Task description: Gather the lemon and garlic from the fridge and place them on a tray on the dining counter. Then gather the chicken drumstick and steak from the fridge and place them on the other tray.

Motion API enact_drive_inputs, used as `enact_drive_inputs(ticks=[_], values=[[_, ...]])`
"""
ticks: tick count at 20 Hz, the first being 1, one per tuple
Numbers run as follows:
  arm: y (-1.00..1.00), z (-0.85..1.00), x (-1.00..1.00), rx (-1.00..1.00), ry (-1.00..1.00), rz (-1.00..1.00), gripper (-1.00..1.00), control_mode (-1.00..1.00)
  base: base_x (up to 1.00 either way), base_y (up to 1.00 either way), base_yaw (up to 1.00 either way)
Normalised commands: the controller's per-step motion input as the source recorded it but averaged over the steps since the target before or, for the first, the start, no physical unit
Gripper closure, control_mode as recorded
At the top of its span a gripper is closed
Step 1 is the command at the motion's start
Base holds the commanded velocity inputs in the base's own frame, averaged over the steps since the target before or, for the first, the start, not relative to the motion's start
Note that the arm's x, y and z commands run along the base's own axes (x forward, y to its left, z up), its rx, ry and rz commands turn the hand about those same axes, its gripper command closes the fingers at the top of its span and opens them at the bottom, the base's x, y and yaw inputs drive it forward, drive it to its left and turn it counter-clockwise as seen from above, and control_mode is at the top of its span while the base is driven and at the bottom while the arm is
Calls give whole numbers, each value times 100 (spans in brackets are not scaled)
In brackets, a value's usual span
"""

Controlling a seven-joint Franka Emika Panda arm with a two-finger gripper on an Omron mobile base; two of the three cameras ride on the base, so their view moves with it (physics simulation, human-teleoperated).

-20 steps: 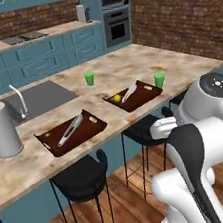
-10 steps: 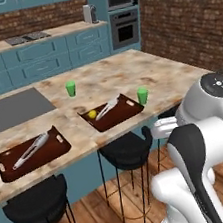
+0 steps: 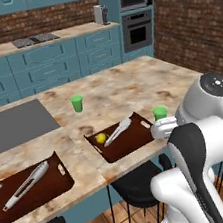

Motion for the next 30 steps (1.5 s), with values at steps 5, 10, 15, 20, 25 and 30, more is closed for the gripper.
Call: enact_drive_inputs(ticks=[5,10,15,20,25,30], values=[[0,0,0,0,0,0,100,100,58,-2,28],[0,0,0,0,0,0,100,100,63,-11,33],[0,0,0,0,0,0,100,100,54,-9,22],[-1,0,10,1,1,2,100,-100,32,-3,11],[-3,-4,76,4,9,12,100,-100,0,0,0],[0,-5,69,2,9,8,100,-100,0,0,0]])
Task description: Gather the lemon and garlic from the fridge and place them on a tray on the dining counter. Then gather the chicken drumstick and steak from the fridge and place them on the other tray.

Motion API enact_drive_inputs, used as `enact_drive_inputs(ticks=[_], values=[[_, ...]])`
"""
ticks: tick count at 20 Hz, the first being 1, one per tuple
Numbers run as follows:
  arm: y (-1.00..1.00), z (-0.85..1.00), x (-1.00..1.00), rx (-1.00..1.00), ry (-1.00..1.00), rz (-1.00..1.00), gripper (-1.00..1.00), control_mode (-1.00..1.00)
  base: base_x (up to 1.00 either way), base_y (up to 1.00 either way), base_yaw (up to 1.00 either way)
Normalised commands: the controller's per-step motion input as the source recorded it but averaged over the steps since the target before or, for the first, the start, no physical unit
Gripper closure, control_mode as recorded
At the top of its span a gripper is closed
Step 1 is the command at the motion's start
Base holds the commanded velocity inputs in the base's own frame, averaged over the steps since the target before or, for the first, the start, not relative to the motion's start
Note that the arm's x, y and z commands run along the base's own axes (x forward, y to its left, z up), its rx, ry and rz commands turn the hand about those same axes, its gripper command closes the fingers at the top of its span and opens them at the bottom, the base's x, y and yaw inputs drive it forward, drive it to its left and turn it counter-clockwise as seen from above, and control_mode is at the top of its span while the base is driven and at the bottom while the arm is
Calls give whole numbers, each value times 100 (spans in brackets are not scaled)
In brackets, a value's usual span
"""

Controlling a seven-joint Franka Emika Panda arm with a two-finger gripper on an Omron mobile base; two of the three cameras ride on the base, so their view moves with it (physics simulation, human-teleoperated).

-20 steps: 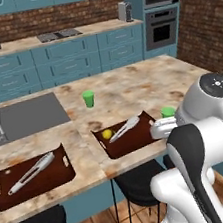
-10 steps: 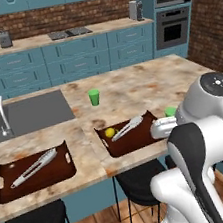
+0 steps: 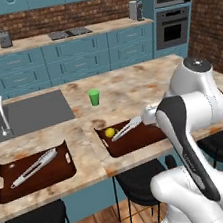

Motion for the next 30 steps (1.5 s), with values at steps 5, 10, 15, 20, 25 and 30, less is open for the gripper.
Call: enact_drive_inputs(ticks=[5,10,15,20,25,30], values=[[-3,-26,31,0,9,0,100,-100,0,0,0],[-10,-41,33,0,9,0,100,-100,0,0,0],[-11,-43,42,-2,6,0,100,-100,0,0,0],[-6,-25,12,-5,2,0,100,-100,0,0,0],[-4,-14,32,-2,1,0,100,-100,0,0,0],[-4,-14,37,-1,0,0,100,-100,0,0,0]])
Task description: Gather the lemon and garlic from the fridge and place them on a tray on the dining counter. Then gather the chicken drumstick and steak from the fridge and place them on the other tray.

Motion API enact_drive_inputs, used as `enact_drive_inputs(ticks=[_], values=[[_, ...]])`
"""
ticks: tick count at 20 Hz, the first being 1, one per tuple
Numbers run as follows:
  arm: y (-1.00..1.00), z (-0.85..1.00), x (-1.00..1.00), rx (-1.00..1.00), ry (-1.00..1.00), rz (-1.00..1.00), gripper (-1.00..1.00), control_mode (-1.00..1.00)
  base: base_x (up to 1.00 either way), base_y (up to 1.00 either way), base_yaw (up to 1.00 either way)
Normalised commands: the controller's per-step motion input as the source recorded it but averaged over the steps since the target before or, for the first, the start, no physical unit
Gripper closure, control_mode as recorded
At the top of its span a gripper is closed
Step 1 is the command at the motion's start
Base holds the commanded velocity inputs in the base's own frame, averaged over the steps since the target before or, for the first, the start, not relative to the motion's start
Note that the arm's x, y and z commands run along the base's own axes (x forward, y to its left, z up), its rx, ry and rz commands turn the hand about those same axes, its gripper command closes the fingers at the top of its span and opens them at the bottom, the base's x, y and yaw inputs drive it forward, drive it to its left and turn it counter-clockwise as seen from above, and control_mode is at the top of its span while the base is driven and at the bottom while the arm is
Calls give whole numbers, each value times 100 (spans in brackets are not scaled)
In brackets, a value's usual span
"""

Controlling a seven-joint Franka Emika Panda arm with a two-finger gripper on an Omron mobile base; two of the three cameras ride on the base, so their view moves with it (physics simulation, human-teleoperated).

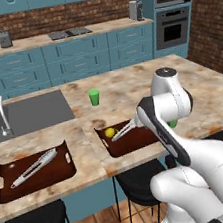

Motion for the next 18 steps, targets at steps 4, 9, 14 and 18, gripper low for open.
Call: enact_drive_inputs(ticks=[4,9,14,18], values=[[-5,-14,38,0,0,0,100,-100,0,0,0],[-5,-28,36,-2,0,0,100,-100,0,0,0],[-4,-45,37,-6,0,0,100,-100,0,0,0],[-3,-37,41,-4,0,0,100,-100,0,0,0]])
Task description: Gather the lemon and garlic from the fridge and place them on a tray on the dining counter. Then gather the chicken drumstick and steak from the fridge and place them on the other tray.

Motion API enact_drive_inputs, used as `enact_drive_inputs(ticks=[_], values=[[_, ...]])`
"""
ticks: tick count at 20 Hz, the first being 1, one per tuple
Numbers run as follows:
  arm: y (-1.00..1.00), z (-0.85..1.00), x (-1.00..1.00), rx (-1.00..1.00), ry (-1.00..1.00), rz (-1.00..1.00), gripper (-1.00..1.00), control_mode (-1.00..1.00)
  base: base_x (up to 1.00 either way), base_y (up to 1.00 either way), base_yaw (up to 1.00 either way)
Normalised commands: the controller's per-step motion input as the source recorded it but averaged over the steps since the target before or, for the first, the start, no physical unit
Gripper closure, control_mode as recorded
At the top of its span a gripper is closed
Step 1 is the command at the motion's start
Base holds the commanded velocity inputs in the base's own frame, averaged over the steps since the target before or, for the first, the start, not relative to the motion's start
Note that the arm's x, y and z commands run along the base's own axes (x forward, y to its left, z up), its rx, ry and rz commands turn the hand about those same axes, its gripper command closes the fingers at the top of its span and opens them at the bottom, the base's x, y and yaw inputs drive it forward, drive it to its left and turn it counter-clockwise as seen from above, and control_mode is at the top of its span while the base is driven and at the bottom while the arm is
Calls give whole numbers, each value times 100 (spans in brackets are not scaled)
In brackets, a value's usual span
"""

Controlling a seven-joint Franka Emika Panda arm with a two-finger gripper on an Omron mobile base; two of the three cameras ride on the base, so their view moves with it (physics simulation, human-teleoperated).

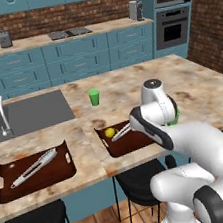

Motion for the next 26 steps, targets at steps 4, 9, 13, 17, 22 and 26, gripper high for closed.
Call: enact_drive_inputs(ticks=[4,9,13,17,22,26], values=[[-3,-33,42,-2,0,0,100,-100,0,0,0],[-4,-34,39,-1,0,0,100,-100,0,0,0],[-3,-35,37,-1,0,0,100,-100,0,0,0],[-3,-34,35,-1,0,0,100,-100,0,0,0],[-1,-28,30,-1,0,0,100,-100,0,0,0],[0,-22,20,0,0,0,100,-100,0,0,0]])
